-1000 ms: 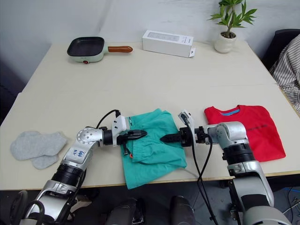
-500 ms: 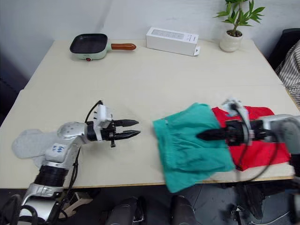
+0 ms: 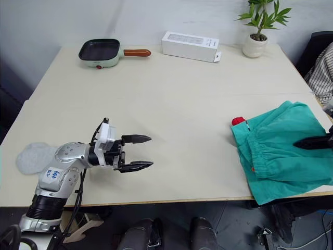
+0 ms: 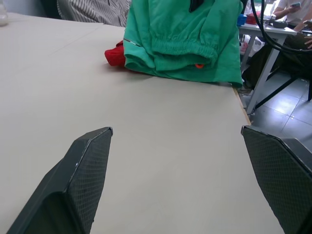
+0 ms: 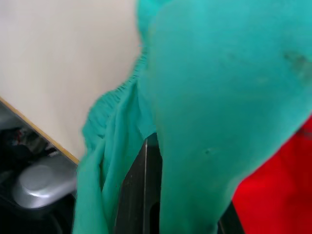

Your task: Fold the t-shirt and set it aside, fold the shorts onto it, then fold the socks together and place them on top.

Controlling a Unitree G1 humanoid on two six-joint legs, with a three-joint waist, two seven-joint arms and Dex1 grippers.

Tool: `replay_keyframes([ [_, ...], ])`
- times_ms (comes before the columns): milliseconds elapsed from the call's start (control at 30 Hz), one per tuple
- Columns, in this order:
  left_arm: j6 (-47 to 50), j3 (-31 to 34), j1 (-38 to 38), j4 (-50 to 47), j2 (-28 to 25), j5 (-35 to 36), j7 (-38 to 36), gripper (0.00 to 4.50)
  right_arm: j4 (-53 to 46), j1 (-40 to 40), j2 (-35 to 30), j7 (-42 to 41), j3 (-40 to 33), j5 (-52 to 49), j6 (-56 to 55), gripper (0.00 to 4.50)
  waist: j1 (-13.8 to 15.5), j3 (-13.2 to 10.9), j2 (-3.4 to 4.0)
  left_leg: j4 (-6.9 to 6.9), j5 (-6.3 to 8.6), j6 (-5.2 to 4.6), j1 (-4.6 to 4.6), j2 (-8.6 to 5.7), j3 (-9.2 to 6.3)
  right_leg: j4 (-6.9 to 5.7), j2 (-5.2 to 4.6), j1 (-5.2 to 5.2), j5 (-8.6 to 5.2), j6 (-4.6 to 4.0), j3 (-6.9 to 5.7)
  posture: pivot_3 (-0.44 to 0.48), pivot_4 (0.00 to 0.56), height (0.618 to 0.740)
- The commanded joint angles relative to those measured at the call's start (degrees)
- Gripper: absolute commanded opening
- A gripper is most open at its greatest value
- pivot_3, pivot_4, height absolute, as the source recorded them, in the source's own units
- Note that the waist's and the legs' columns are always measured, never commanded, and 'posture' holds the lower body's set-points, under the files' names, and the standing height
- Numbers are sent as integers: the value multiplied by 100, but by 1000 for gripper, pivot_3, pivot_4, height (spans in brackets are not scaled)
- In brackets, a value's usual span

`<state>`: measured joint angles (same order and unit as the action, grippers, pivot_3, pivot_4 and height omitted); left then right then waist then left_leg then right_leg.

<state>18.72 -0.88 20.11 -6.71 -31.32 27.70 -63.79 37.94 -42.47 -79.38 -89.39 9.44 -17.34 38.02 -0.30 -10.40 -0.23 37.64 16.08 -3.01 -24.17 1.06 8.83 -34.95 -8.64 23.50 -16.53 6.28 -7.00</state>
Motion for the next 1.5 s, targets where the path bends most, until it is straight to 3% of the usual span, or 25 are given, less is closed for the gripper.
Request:
replay_keyframes([
  [33,-23,119,-29,-297,-58,135,27,4439,1267,-662,286,174,272,968,-1113,0,-14,-3,4,-1,2,4,0,1,4,-3,3,5,0,0,-3,0,150,740],
  [167,-25,122,-54,-351,-55,123,63,4439,2592,-1082,989,1590,119,1490,-2295,0,-42,-3,4,6,-15,-14,1,11,6,-14,15,3,0,-1,-35,0,150,740],
  [233,-23,121,-70,-384,-50,130,79,4439,2981,-1177,1144,1865,114,1681,-2326,0,-59,-9,15,11,-17,-16,0,11,7,-14,16,0,-1,-1,-37,0,150,740],
  [367,-113,116,-98,-424,-4,109,120,4500,3200,-1003,1154,1976,32,1891,-2906,1021,-10,-35,60,29,-27,-32,0,-5,8,-40,16,-1,0,1,-38,0,150,740],
  [700,-449,197,310,333,-57,-22,33,4500,2687,-1263,541,1749,-881,1693,-4076,4447,-19,-45,79,42,-32,-41,4,-5,9,-59,16,-3,1,2,-38,0,150,740],
  [833,-432,165,512,634,-165,-24,-145,4500,1886,-1189,609,1073,-1574,945,-4648,4447,-48,-46,80,41,-32,-41,5,-3,9,-61,19,-3,1,2,-41,0,150,740],
  [900,-417,164,551,692,-208,-24,-202,4500,1255,-1030,723,877,-1869,530,-4229,4447,-77,-46,80,40,-32,-41,5,-3,9,-63,19,-3,1,3,-40,0,150,740],
  [1000,-358,228,539,691,-302,-21,-216,4500,-276,-85,952,966,-2166,93,-3639,4447,-97,-46,75,42,-32,-40,6,2,2,-68,17,-7,1,3,-46,0,150,740],
  [1167,-269,504,130,410,-482,33,-19,4500,-3206,1671,1969,2033,-2564,-662,-2386,4447,-86,-43,66,49,-31,-39,6,5,-19,-80,6,-19,1,3,-57,0,150,740],
  [1267,-336,837,-234,206,-566,33,224,4500,-4399,2166,2786,2766,-2556,-1216,-1664,4447,-91,-44,66,47,-31,-39,4,4,-18,-89,6,-16,1,3,-55,0,150,740],
  [1367,-455,1454,-662,21,-665,43,628,4500,-5198,2788,3652,3249,-2227,-1055,-2093,4447,-92,-43,63,47,-31,-39,4,6,-25,-80,4,-17,1,2,-49,0,150,740],
  [1500,-330,2305,-1397,-449,-905,133,956,4500,-5457,3384,4390,3713,-1932,-491,-2968,4447,-57,-39,56,40,-27,-34,4,5,-32,-67,6,-19,1,2,-40,0,150,740],
])
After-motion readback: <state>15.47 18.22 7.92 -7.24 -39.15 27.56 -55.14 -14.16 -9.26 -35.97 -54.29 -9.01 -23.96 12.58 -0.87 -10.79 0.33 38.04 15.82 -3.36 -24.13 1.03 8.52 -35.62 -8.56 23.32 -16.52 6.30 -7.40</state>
